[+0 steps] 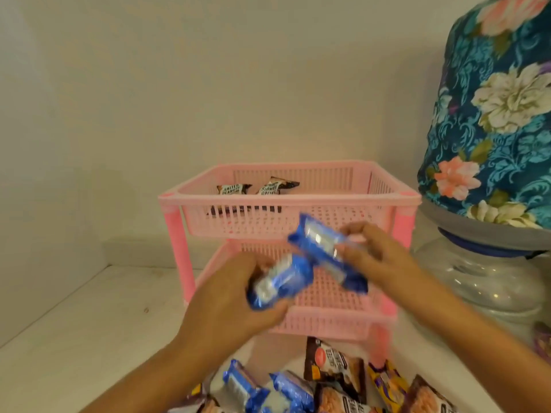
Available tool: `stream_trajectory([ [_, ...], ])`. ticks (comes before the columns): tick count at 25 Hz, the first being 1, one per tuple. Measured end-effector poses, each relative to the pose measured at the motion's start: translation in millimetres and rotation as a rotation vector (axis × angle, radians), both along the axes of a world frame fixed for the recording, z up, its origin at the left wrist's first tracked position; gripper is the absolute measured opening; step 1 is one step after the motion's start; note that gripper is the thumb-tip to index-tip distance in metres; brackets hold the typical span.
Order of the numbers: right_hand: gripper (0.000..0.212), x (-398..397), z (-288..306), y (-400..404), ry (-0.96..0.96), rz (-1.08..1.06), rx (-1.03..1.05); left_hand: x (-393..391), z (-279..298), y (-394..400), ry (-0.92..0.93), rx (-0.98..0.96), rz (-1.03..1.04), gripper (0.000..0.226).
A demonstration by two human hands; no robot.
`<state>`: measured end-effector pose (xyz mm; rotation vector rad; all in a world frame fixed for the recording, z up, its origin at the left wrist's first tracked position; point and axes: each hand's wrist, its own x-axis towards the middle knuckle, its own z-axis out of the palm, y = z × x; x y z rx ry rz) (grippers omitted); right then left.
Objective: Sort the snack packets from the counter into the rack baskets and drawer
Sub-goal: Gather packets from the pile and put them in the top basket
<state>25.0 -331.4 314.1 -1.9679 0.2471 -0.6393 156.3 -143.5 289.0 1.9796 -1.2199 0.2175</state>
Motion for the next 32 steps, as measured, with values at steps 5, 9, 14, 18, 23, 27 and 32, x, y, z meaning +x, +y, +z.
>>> stream_trajectory([
  [5,0.016,82,89,-57,-0.267,-0.221,-0.135,62,84,-100,-0.024,-0.306,0.126,0.028],
  [9,0.044,144,98,-103,0.028,-0.327,-0.205,115,98,-163,-0.134,-0.113,0.254,0.036],
  [14,0.078,177,82,-138,0.440,-0.349,-0.338,158,88,-206,-0.124,0.131,0.277,0.030],
  [18,0.089,185,73,-142,0.648,-0.393,-0.353,178,83,-227,-0.050,0.460,0.331,0.032],
  [23,0.077,180,64,-148,0.812,-0.382,-0.311,177,80,-236,-0.002,0.659,0.249,0.030],
  [27,0.056,177,65,-140,0.856,-0.338,-0.627,176,75,-235,0.072,0.605,0.151,0.053],
  [32,0.035,171,67,-130,0.939,-0.231,-0.721,174,76,-239,0.011,0.596,0.085,0.057],
])
